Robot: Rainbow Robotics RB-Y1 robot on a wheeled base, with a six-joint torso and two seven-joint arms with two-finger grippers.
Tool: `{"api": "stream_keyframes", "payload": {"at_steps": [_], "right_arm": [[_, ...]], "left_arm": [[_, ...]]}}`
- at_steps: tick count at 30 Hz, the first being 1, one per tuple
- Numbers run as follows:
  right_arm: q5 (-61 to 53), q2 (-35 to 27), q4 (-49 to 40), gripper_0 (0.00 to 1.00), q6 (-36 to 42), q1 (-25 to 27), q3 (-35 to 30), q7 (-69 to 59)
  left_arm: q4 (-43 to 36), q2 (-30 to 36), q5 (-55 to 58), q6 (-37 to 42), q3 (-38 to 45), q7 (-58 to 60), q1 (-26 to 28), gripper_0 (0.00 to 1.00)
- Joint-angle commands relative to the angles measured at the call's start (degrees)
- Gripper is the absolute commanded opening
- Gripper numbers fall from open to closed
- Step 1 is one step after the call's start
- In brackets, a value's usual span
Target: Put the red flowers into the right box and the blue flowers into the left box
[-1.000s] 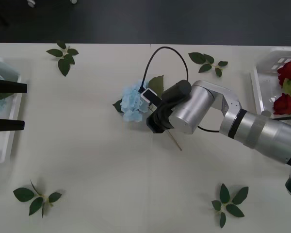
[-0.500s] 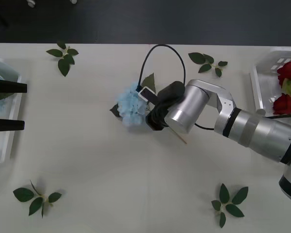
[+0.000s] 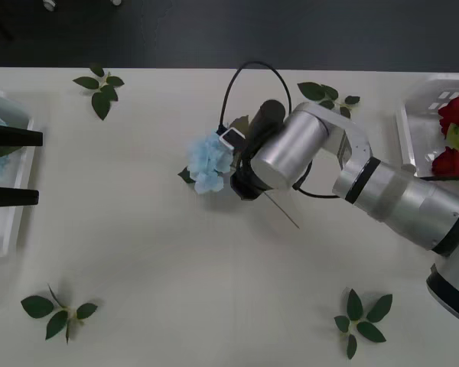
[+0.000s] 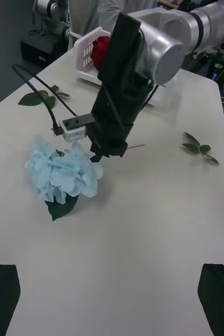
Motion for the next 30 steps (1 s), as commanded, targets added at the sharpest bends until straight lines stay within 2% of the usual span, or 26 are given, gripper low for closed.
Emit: {"api": "stream_keyframes", "payload": {"at_steps": [1, 4, 9, 14, 16, 21, 24, 30], "right_arm": [[-0.77, -0.67, -9.88, 0.0, 7.7, -0.04, -7.48, -1.15], [-2.35, -2.26, -14.72, 0.0, 14.03, -0.04, -11.35, -0.97], [-6.3, -6.48, -23.86, 0.0, 20.01, -0.04, -16.09, -0.71], [-8.94, -12.89, -35.37, 0.0, 18.78, -0.04, -17.68, -0.35], [-11.14, -15.53, -38.45, 0.0, 15.0, 0.66, -18.03, -0.18], [-16.85, -21.5, -44.07, 0.0, -0.74, 5.67, -20.58, 0.35], [-18.08, -25.72, -47.32, 0.0, -11.81, 9.63, -20.58, 1.49], [-21.95, -28.8, -49.17, 0.0, -32.2, 19.12, -20.23, 10.1]], "left_arm": [[-1.0, -0.12, 0.87, 0.04, 0.38, 0.97, 0.34, 1.0], [-1.0, -0.12, 0.87, 0.04, 0.38, 0.97, 0.34, 1.0], [-1.0, -0.12, 0.87, 0.04, 0.38, 0.97, 0.34, 1.0], [-1.0, -0.12, 0.87, 0.04, 0.38, 0.97, 0.34, 1.0], [-1.0, -0.12, 0.87, 0.04, 0.38, 0.97, 0.34, 1.0], [-1.0, -0.12, 0.87, 0.04, 0.38, 0.97, 0.34, 1.0], [-1.0, -0.12, 0.87, 0.04, 0.38, 0.97, 0.34, 1.0], [-1.0, -0.12, 0.87, 0.04, 0.38, 0.97, 0.34, 1.0]]}}
